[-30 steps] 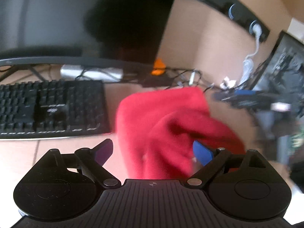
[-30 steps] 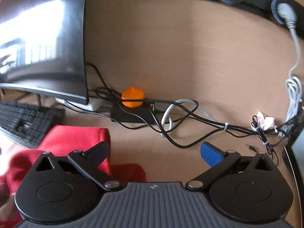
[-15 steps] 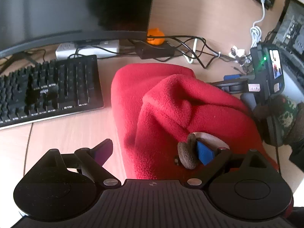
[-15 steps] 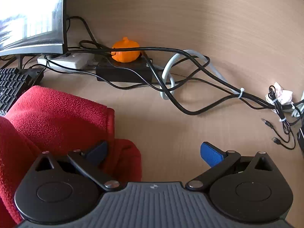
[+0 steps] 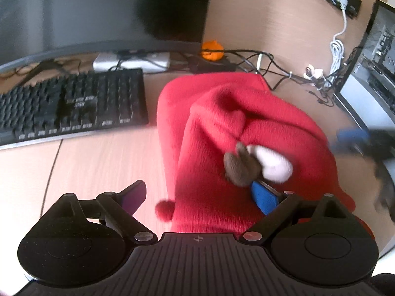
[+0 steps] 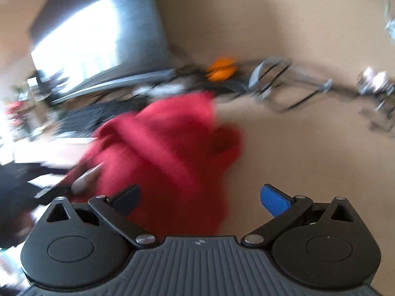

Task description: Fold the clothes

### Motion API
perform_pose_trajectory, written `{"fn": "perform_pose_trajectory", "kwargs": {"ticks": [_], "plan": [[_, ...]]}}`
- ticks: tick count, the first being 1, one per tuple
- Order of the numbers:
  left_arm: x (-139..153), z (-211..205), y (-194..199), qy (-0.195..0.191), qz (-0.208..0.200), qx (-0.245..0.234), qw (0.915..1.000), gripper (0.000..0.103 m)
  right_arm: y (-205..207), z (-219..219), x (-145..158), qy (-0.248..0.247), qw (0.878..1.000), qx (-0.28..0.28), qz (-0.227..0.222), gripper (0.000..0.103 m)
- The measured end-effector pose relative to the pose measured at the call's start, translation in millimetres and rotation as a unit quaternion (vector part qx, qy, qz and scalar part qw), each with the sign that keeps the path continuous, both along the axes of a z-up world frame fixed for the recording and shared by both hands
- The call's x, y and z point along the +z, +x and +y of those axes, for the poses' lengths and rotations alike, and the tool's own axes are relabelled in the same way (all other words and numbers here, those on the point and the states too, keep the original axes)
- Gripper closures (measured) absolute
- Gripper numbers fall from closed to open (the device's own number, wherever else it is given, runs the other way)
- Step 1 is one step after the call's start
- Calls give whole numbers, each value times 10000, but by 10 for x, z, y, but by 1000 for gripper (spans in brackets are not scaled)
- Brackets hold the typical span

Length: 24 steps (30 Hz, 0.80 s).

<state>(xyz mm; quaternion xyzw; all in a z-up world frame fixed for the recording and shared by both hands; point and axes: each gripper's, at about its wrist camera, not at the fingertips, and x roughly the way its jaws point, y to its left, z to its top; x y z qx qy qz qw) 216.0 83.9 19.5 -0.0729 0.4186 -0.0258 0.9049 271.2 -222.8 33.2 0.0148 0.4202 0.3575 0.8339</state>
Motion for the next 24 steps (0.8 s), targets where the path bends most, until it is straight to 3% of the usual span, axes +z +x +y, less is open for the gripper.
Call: {"fn": "perform_pose_trajectory", "kwargs": {"ticks": [9,12,15,18,20,22,24], "plan": [[-3,-21,-122,25,-86,31,10000,7,-383,69,-310,-897,9946,302,431,0],[-1,-21,-138,20,-83,52,9999,7,-479,198,-332,-1189,9924,201,237,0],[16,-10,-158,91,-101,20,9999,7,-450,199,-314,-1121,9924,292,422,0],[28,23,-188,84,-116,-21,9999,7,-475,147,-159,-1010,9942,276,235,0],[18,41,-207,74,-115,-56,9999,7,-557,125,-39,-975,9936,570,22,0],[-12,54,-220,46,-85,-75,9999,6,-620,141,-73,-1212,9894,798,-46,0],[-47,64,-227,16,-46,-87,9999,6,-644,191,-236,-1604,9847,685,-32,0]]}}
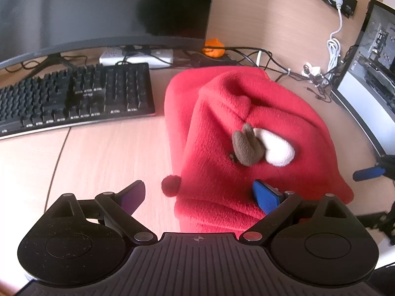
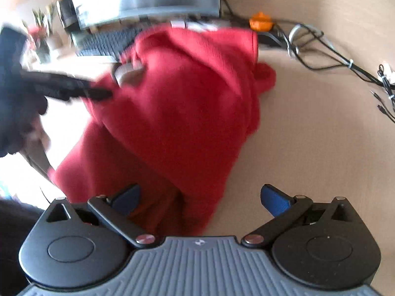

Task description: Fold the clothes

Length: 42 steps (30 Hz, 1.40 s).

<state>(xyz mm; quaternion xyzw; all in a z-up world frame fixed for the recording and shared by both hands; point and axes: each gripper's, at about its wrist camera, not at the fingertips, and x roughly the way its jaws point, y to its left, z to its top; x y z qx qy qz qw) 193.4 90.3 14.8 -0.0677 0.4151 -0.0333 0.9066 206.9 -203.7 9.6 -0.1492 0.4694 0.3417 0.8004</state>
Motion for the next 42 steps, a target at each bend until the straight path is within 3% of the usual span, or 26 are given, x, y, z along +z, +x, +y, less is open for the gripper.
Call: {"fn": "perform_pose_trajectory", "kwargs": {"ticks": [3,6,10,12,15,18,21,24,26,29,31,32,34,37,39,42], "plan": [[-32,5,0,54,42,-41,10000,5,-111,111,-285,-678,9971,-252,-220,0],[-32,39,16,19,95,-66,9999,4,-228,141,-254,-653,9959,-213,-594,0],[40,177,41,-442,42,-88,9990,5,-58,-84,18,21,9996,-171,-211,0],[52,264,54,-775,-23,-21,9970,5,75,-278,179,636,9970,-439,33,0],[-3,332,128,-1126,-44,186,9935,5,351,-525,332,1806,9756,-1156,474,0],[-58,275,218,-1322,9,213,9910,5,638,-577,218,2803,9362,-1833,1067,0],[58,139,179,-1717,-74,-268,9848,6,889,-348,-11,2888,9224,-2167,1374,0],[329,136,33,-2021,-542,-549,9763,6,865,-48,36,2995,9291,-1636,1426,0],[451,237,-36,-2015,-736,-310,9762,6,776,279,104,2460,9581,-1130,933,0],[432,348,8,-1437,-608,222,9875,6,612,778,160,1460,9886,-353,47,0],[284,381,127,-1076,-299,372,9931,6,456,1011,127,839,9951,47,-512,0],[192,379,187,-1035,-163,308,9940,6,389,1099,116,603,9953,208,-725,0],[21,326,283,-974,73,59,9952,6,413,1093,165,591,9961,181,-625,0],[-176,273,379,-999,284,-243,9943,6,592,785,280,1154,9922,-446,-125,0],[-266,325,434,-1269,352,-323,9908,5,760,542,292,1615,9803,-1121,209,0],[-382,385,539,-1658,503,-478,9837,5,1012,313,30,2210,9492,-2111,742,0]]}}
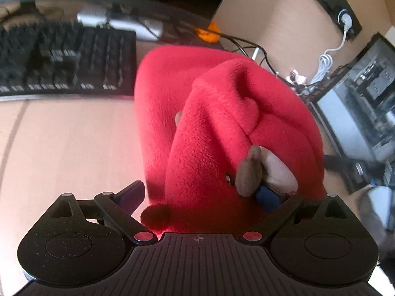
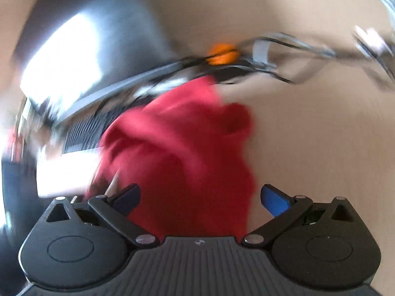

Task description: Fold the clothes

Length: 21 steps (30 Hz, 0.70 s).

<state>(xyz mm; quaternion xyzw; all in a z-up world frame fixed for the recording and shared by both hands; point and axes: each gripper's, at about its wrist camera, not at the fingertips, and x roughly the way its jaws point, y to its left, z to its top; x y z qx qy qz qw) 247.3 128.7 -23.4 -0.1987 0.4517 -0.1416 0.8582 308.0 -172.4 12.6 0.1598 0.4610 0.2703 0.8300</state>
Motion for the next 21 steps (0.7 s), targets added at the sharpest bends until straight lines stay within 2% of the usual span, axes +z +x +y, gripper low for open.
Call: {"fn": "perform_pose_trajectory", "kwargs": {"ticks": [2,3,5,9,15,21], "plan": [[-49,-7,70,-149,74,-119,9998,4,156,-16,-279,528,9966,-309,545,0],[-45,-52,113,-107,90,-164,9998,4,208,2,-383,823,9926,-390,801,0],[0,-162,183,96,61,-249,9996,4,210,6,-484,1210,9864,-567,960,0],[99,-408,275,502,-139,-447,9976,4,132,-131,-436,1260,9858,-717,846,0],[102,-591,313,516,-250,-708,9958,4,135,-244,-361,1020,9882,-764,852,0],[92,-600,328,498,-262,-744,9956,4,193,-212,-416,1087,9862,-774,981,0]]}}
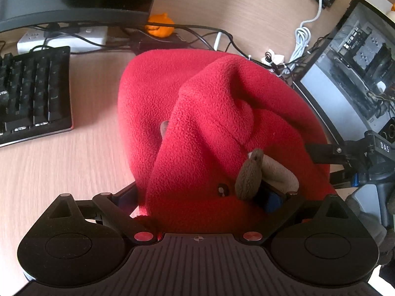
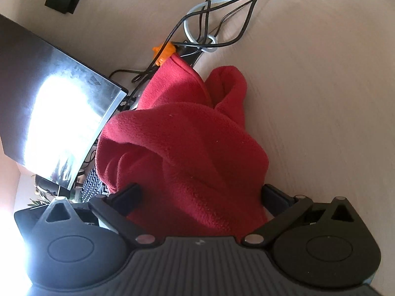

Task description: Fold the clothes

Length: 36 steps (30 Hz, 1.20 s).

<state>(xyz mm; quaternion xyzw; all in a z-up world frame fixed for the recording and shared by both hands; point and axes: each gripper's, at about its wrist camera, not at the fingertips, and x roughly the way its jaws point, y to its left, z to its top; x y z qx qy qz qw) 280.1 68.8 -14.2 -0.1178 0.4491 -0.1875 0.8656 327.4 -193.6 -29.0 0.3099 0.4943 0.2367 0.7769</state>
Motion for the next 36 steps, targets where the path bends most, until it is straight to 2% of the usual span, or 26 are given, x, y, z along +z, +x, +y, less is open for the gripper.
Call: {"fn": "perform_pose_trajectory", "kwargs": {"ticks": [5,11,16,22,25,27,31,36], "plan": [[6,-9,25,23,47,-14,10000,2,-87,-152,-14,140,9999,20,68,0],[-9,-70,118,-162,111,-31,9998,2,-158,-221,15,154,9994,276,-145,0],[37,-502,336,-94,18,-533,9985,2,-299,-616,-1,324,9990,-224,-230,0],[65,-1396,858,-300,-150,-1309,9908,2,-478,-1251,-47,258,9948,-956,-248,0],[17,-1823,1220,-471,-238,-1567,9862,2,-329,-1439,-39,41,9890,-1432,-370,0],[-7,-2001,1476,-491,-298,-1561,9861,2,-224,-1561,-32,-111,9835,-1750,-454,0],[88,-2073,1731,-449,-390,-1356,9890,4,24,-1715,46,-259,9768,-2024,-648,0],[218,-1858,1583,-740,-453,-1537,9843,6,-51,-1829,107,-408,9627,-2505,-941,0]]}}
